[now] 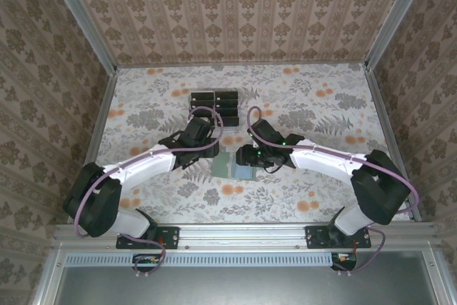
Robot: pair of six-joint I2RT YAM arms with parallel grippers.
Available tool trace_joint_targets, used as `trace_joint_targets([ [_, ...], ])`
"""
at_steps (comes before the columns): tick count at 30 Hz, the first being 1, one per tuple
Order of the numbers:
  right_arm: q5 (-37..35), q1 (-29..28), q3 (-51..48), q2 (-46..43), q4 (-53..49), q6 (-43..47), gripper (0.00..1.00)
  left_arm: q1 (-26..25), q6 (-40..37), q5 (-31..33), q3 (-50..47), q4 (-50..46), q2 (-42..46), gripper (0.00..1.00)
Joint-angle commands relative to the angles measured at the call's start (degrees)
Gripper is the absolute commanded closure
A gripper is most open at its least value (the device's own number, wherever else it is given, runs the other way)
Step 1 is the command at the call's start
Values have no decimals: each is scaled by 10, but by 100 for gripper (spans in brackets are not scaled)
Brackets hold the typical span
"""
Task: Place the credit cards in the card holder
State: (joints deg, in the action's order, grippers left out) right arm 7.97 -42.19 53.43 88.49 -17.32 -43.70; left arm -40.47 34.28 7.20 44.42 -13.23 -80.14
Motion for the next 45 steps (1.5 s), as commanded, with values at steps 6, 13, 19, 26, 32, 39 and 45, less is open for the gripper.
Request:
trace_joint_targets([
  [6,-11,-5,22,44,1,-8,47,-21,26,-8,-47,18,-11,51],
  [13,-22,-5,22,65,4,-8,47,-34,40,-3,-66,42,-41,53],
  [19,-25,-5,25,86,9,-5,47,-44,55,1,-77,57,-60,55],
  [26,-10,-4,30,107,23,-4,47,-58,78,1,-94,77,-74,55],
  [32,8,-4,33,109,41,-5,47,-64,87,0,-101,84,-83,56],
  [39,49,1,22,112,89,-26,47,-65,89,1,-105,89,-85,56],
  [45,88,15,3,120,142,-56,47,-66,90,1,-109,94,-86,56],
])
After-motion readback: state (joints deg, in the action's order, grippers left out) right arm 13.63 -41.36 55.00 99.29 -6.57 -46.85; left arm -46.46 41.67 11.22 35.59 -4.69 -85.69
